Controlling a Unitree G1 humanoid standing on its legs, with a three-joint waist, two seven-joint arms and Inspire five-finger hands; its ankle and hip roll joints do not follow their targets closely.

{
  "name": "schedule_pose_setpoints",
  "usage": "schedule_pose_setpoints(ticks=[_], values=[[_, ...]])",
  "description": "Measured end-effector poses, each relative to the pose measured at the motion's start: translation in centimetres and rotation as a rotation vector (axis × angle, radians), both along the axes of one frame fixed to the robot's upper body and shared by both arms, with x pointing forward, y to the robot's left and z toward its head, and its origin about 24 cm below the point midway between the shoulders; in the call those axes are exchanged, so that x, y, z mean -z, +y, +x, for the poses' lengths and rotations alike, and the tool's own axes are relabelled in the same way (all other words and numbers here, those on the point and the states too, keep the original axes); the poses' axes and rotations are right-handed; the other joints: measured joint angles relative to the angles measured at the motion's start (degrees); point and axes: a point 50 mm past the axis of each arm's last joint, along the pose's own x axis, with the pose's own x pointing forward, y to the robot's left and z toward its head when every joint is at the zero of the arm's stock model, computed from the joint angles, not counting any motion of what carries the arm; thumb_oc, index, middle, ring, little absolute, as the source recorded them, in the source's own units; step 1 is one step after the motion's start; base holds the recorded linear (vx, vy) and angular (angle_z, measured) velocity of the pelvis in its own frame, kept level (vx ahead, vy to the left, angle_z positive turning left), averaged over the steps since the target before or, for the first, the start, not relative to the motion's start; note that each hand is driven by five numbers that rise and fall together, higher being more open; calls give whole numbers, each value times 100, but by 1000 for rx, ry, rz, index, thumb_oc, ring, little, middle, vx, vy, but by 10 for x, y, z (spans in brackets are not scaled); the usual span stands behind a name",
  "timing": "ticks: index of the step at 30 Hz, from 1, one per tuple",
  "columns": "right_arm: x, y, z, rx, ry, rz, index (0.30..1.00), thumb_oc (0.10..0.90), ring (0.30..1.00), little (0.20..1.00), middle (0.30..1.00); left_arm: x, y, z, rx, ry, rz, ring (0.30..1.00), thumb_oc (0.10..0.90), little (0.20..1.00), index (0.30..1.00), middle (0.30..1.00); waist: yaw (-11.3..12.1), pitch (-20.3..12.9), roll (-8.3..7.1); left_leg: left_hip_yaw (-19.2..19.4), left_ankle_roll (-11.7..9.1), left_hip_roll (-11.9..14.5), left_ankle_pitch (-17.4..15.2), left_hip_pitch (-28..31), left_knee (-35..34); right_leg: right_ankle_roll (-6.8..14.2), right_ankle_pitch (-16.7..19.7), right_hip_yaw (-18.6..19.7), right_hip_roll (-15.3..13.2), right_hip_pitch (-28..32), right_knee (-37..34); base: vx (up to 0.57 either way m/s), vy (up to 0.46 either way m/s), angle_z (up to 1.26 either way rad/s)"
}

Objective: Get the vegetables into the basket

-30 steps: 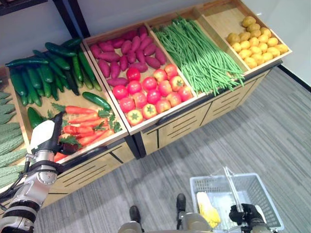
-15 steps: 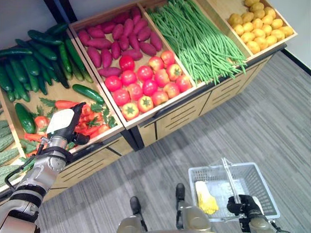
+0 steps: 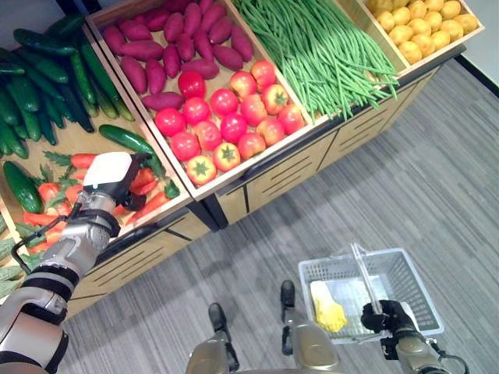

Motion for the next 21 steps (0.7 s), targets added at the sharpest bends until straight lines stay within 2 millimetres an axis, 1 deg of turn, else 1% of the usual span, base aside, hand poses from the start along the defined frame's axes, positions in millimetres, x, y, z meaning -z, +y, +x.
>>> schedule_pose_setpoints(ticks=[1, 5, 8, 16, 18, 21], values=[[-1, 0, 1, -2, -5, 0, 300, 400, 300, 300, 300, 0, 0, 0, 11, 23, 25, 300, 400, 300, 300, 300, -12, 10, 1, 4, 0, 1, 0, -5, 0, 0, 0, 3, 0, -7, 0, 0, 0, 0], [-1, 1, 4, -6, -12, 1, 300, 400, 300, 300, 300, 0, 0, 0, 18, 57, 32, 300, 400, 300, 300, 300, -32, 51, -5, 10, 0, -3, 0, -7, 0, 0, 0, 10, -1, -12, 0, 0, 0, 0], [-2, 1, 5, -7, -14, 1, 300, 400, 300, 300, 300, -1, 4, 0, 1, 56, 31, 300, 400, 300, 300, 300, -44, 97, -1, 17, 0, -3, 0, -4, 0, 1, 4, 19, 0, -14, 0, 0, 0, 0], [-1, 3, 5, -27, 3, 1, 300, 400, 300, 300, 300, 1, 4, 1, -18, 58, 49, 300, 400, 300, 300, 300, -30, 102, -9, 20, 0, 1, 0, 152, 0, -4, 11, 14, 0, 144, 1, 0, 0, 0], [0, 3, 5, -26, 5, 0, 300, 400, 300, 300, 300, -2, 3, 1, -19, 40, 48, 300, 400, 300, 300, 300, -7, 102, -9, 17, 0, 0, 0, 216, -1, -4, 11, 13, -2, 209, 0, 0, 0, 0], [0, 2, 4, -24, 10, 0, 300, 400, 300, 300, 300, -16, 0, 2, -1, -24, 46, 300, 400, 300, 300, 300, 28, 99, -12, 10, 0, 0, -1, 325, -1, -3, 10, 7, -3, 329, 0, 0, 0, 0]])
